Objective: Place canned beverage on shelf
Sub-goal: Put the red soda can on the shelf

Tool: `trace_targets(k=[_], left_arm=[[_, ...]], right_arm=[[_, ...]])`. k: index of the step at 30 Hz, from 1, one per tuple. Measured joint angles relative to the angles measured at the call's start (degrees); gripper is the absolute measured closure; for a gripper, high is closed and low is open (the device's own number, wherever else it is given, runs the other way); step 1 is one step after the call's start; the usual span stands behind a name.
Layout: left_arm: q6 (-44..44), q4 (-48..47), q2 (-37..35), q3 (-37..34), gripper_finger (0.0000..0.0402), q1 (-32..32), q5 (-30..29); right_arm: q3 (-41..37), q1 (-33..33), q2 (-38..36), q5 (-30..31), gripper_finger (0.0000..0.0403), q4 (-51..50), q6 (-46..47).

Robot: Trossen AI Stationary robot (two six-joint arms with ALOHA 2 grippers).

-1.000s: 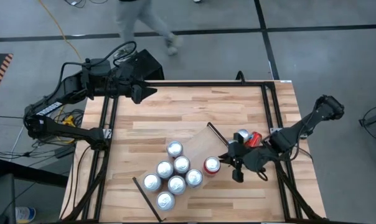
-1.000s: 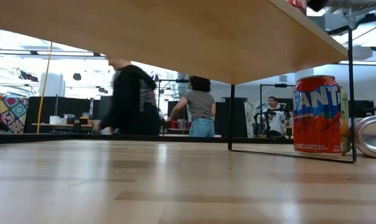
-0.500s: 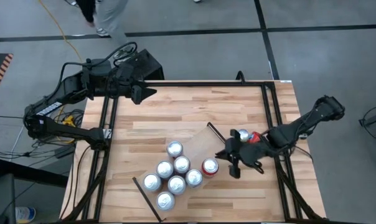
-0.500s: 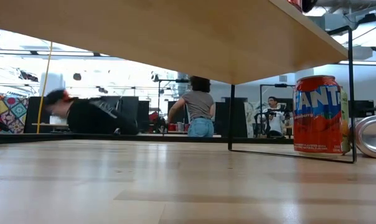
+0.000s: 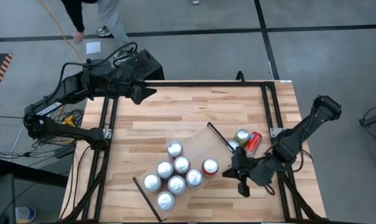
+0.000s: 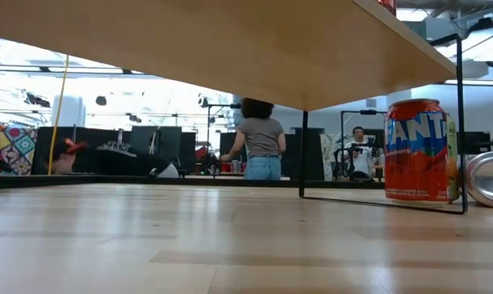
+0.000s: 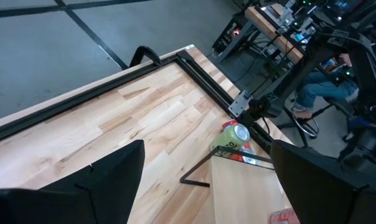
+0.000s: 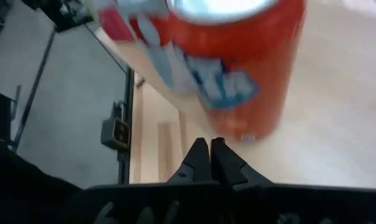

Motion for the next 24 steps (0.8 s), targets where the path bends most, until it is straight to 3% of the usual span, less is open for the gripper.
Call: trace_targets(k=[7,24], left_arm=[[-0.1,-0.3,0.0,0.0,0.0069,0.0,0.0],[-1.2,-1.1,0.0,0.0,0.0069,0.0,-0.3]], right_arm=[[0.0,-1.3,-0.1,-0.5,0.0403,5.4,-4.7],[0.0,-4.6,3.6,-8.7,0.0403,8.6,-7.6]])
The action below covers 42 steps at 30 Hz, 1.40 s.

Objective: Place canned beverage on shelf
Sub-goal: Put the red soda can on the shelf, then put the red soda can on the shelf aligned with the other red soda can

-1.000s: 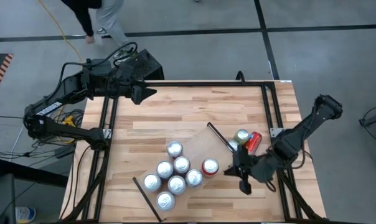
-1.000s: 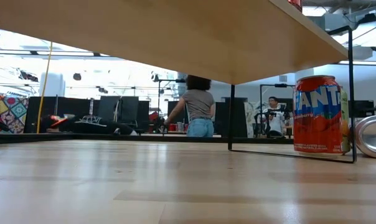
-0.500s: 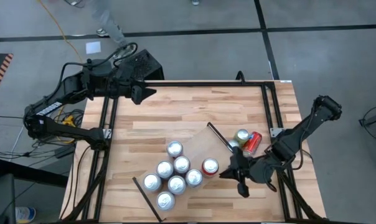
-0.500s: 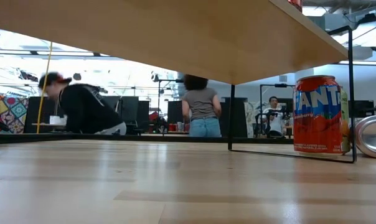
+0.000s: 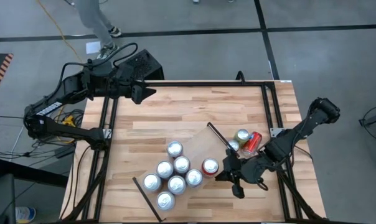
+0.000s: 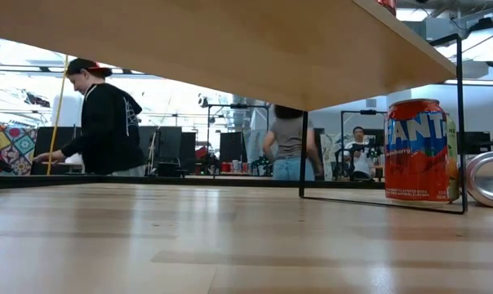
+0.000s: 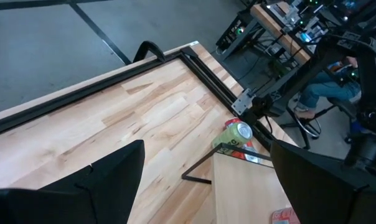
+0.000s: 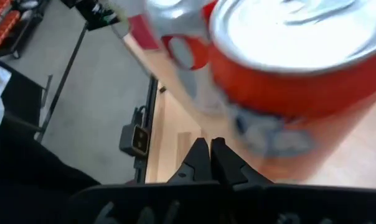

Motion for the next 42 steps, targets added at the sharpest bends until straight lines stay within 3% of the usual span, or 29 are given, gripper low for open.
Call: trace_targets(k=[22,32,38,42], left_arm=[[-0.1,0.0,0.0,0.0,0.0069,0.0,0.0],[-0.1,0.1,0.0,0.0,0.0069,0.0,0.4],[0.6,0.0,0.0,0.0,0.0069,0.0,0.4],[0.6,0.0,0.0,0.0,0.0069,0.0,0.3]], right_arm=[[0.0,-1.9,-2.0,2.6,0.0403,-12.0,7.1],[0.0,-5.4,-14.1,7.2,0.0403,-26.6,6.5],[0.0,-12.1,-21.9,3.7,0.0395,-42.4,7.5],[0.0,-15.8,-25.2,-1.9,0.0346,-52.7,8.8]])
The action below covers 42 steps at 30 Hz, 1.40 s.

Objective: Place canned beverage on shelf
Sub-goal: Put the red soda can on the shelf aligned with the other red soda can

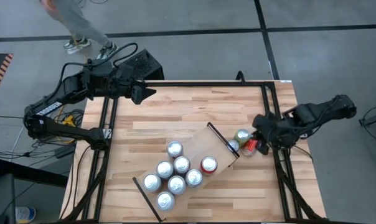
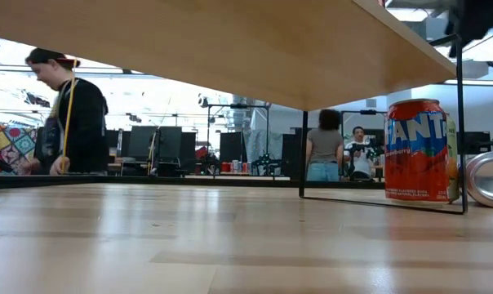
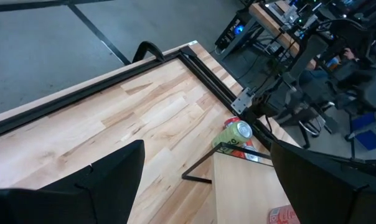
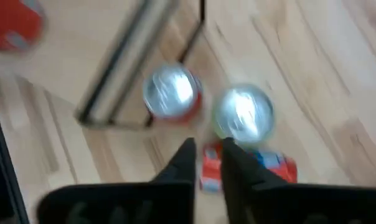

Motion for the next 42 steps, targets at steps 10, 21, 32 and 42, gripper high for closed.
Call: trace_targets(k=[10,21,32,42], left_arm=[[0.0,0.0,0.0,0.0,0.0069,0.0,-0.5],[1.0,0.0,0.0,0.0,0.0069,0.0,-2.0],[1.6,-0.5,0.0,0.0,0.0069,0.0,-2.2],[1.7,-0.5,0.0,0.0,0.0069,0.0,-3.6]], right_arm=[[0.0,-1.6,3.8,-1.0,0.0138,-14.4,6.1],[-1.4,-1.0,11.2,-1.6,0.0102,-13.8,-10.7],[-13.9,0.7,8.1,-1.8,0.0102,-1.3,-8.9],[-18.8,-6.7,8.3,2.9,0.0102,9.0,-5.9]])
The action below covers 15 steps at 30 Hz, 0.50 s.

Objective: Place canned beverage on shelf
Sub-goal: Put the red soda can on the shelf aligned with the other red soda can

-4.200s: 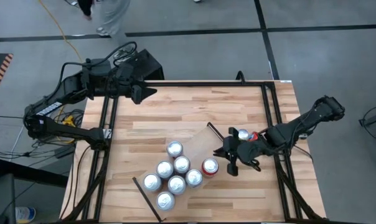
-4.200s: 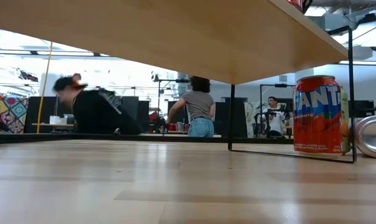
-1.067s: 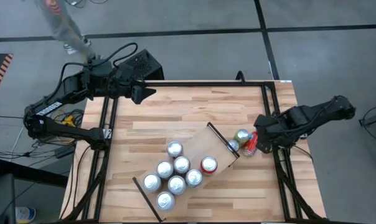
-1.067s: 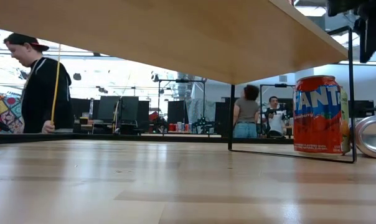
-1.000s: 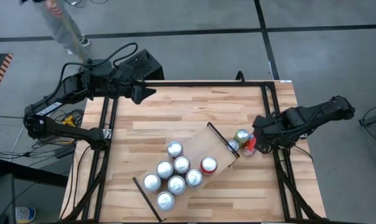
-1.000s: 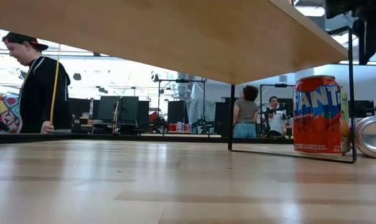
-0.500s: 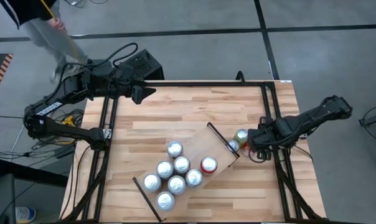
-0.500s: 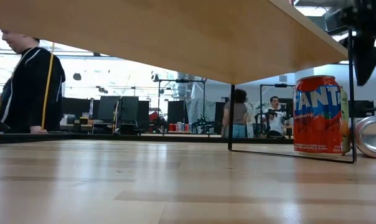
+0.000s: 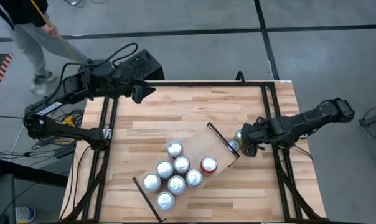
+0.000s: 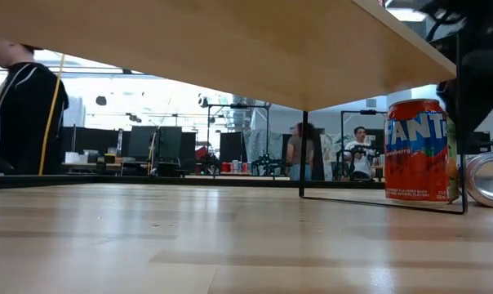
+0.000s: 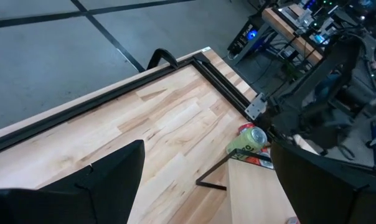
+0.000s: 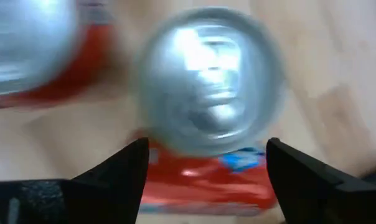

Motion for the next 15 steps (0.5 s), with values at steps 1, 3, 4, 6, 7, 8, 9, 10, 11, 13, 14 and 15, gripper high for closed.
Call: trace_targets(k=[1,3,4,6,7,8,9,10,11,13,14,15], left_arm=[[0.0,0.0,0.0,0.0,0.0069,0.0,0.0],[0.0,0.0,0.0,0.0,0.0069,0.0,0.0],[0.0,0.0,0.0,0.0,0.0069,0.0,0.0],[0.1,0.0,0.0,0.0,0.0069,0.0,0.0],[0.4,0.0,0.0,0.0,0.0069,0.0,-0.3],[0.5,0.0,0.0,0.0,0.0069,0.0,-0.6],[0.7,0.0,0.0,0.0,0.0069,0.0,-0.9],[0.8,0.0,0.0,0.0,0.0069,0.0,-1.1],[0.8,0.0,0.0,0.0,0.0069,0.0,-1.3],[0.8,0.0,0.0,-0.2,0.0069,0.0,-1.4],[0.8,-0.1,0.0,-0.2,0.0069,0.0,-1.3],[0.7,-0.2,0.0,-0.2,0.0069,0.0,-1.3]], right_arm=[[-0.3,-1.1,0.0,1.0,0.0102,-0.1,-0.2],[-0.7,-3.4,0.0,3.7,0.0102,0.5,-0.8],[-0.7,-4.5,0.0,4.7,0.0102,1.1,-1.7],[-0.7,-7.2,0.0,6.1,0.0102,2.8,-4.1],[-0.7,-8.7,-0.1,6.3,0.0102,4.0,-5.6],[-0.7,-10.2,-0.1,6.4,0.0102,5.3,-7.2],[-0.7,-11.9,0.0,6.4,0.0102,6.6,-8.7],[-0.7,-13.5,0.0,6.4,0.0102,7.8,-9.9],[-0.7,-15.2,0.0,6.5,0.0102,8.5,-10.8],[-0.7,-19.1,0.0,6.3,0.0102,9.1,-11.8],[-0.7,-20.7,0.0,5.7,0.0102,8.9,-11.3],[-0.7,-22.1,-0.1,4.9,0.0102,8.5,-9.7]])
